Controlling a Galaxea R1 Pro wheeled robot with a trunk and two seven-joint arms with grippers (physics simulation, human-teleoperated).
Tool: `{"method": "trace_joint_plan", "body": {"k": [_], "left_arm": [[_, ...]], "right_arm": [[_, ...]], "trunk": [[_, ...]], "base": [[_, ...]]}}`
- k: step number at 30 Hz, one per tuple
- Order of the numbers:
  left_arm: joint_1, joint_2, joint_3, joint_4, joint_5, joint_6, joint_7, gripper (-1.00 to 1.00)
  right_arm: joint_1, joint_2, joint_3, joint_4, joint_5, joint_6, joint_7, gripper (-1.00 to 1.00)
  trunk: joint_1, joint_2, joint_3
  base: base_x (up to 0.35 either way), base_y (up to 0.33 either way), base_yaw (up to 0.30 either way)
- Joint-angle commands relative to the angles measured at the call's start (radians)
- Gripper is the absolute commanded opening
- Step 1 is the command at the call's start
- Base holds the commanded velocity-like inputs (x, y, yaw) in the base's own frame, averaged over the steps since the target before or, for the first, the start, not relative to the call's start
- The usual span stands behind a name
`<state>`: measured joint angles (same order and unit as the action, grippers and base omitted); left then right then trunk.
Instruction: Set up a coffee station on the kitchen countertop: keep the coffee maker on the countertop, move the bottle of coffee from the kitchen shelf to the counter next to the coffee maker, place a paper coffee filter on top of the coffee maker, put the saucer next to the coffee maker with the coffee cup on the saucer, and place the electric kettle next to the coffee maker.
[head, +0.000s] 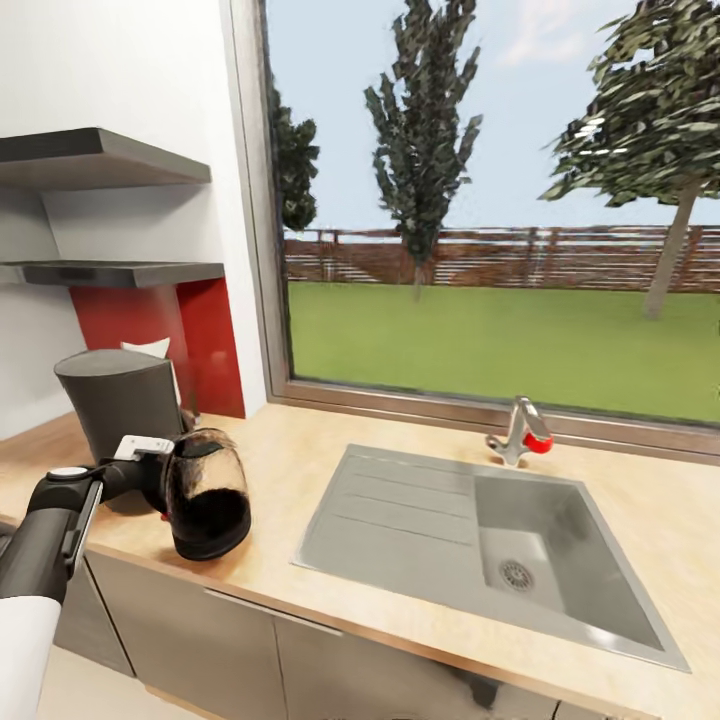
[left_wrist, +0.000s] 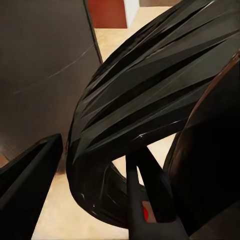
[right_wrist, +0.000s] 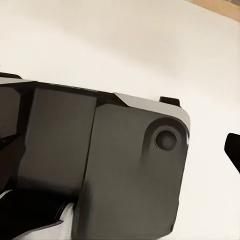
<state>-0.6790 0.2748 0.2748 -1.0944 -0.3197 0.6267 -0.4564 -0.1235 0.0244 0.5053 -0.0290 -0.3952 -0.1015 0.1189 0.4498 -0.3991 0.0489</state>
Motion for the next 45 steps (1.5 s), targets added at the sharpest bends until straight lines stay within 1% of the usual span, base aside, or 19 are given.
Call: {"method": "trace_joint_plan", "body": {"k": [1, 6, 11, 18, 20, 24, 25, 29, 30, 31, 32, 35, 41, 45], "left_arm": [[0.0, 0.0, 0.002, -0.001, -0.007, 0.002, -0.009, -1.0], [0.0, -0.001, 0.001, -0.002, -0.007, 0.001, -0.008, -1.0], [0.001, -0.002, 0.001, -0.001, -0.007, 0.001, -0.008, -1.0], [0.001, -0.002, 0.001, 0.006, -0.008, -0.003, -0.008, -1.0], [0.001, -0.001, 0.001, 0.021, -0.009, -0.026, -0.008, -1.0], [0.001, 0.0, 0.002, 0.083, -0.007, -0.112, -0.005, -1.0], [0.001, 0.0, 0.003, 0.09, -0.007, -0.122, -0.005, -1.0], [0.001, 0.0, 0.003, 0.094, -0.007, -0.129, -0.005, -1.0], [0.001, 0.0, 0.008, 0.095, -0.007, -0.131, -0.005, -1.0], [0.001, 0.0, 0.025, 0.097, -0.008, -0.139, -0.005, -1.0], [0.001, 0.0, 0.027, 0.098, -0.008, -0.147, -0.005, -1.0], [0.001, 0.001, 0.029, 0.101, -0.009, -0.182, -0.005, -1.0], [0.003, 0.0, 0.029, 0.101, -0.009, -0.19, -0.006, -1.0], [0.024, 0.0, 0.027, 0.102, -0.01, -0.228, -0.007, -1.0]], "right_arm": [[-0.001, 0.0, 0.007, 0.003, -0.011, -0.005, 0.004, 1.0], [-0.001, 0.0, 0.007, 0.003, -0.011, -0.004, 0.004, 1.0], [-0.001, 0.0, 0.007, 0.003, -0.011, -0.004, 0.004, 1.0], [-0.001, 0.0, 0.007, 0.003, -0.011, -0.004, 0.004, 1.0], [-0.001, 0.0, 0.007, 0.003, -0.011, -0.004, 0.004, 1.0], [-0.001, 0.0, 0.007, 0.003, -0.01, -0.004, 0.004, 1.0], [-0.001, 0.0, 0.007, 0.003, -0.011, -0.004, 0.004, 1.0], [-0.001, 0.0, 0.007, 0.003, -0.011, -0.004, 0.004, 1.0], [-0.001, 0.0, 0.007, 0.003, -0.011, -0.004, 0.004, 1.0], [-0.001, 0.0, 0.007, 0.003, -0.011, -0.004, 0.004, 1.0], [-0.001, 0.0, 0.007, 0.003, -0.011, -0.004, 0.004, 1.0], [0.0, 0.0, 0.007, 0.003, -0.011, -0.004, 0.004, 1.0], [0.001, 0.0, 0.007, 0.003, -0.011, -0.004, 0.004, 1.0], [0.001, 0.0, 0.007, 0.003, -0.01, -0.004, 0.004, 1.0]], "trunk": [[0.0, -0.001, 0.0], [0.0, -0.001, 0.0], [0.0, -0.001, 0.0], [0.0, -0.001, 0.0], [0.0, -0.001, 0.0], [0.0, -0.001, 0.0], [0.0, -0.001, 0.0], [0.0, -0.001, 0.0], [0.0, -0.001, 0.0], [0.0, -0.001, 0.0], [0.0, -0.001, 0.0], [0.0, -0.001, 0.0], [0.0, -0.001, 0.0], [0.0, -0.001, 0.0]], "base": [[-0.062, 0.281, -0.142], [-0.014, 0.206, -0.16], [0.003, 0.015, -0.012], [0.123, 0.0, 0.0], [0.024, 0.0, 0.0], [0.006, 0.0, 0.0], [0.0, 0.0, 0.0], [0.0, 0.0, 0.0], [0.0, 0.0, 0.0], [0.0, 0.0, 0.0], [0.0, 0.0, 0.0], [0.05, 0.02, 0.0], [0.021, 0.014, 0.0], [0.0, 0.0, 0.0]]}}
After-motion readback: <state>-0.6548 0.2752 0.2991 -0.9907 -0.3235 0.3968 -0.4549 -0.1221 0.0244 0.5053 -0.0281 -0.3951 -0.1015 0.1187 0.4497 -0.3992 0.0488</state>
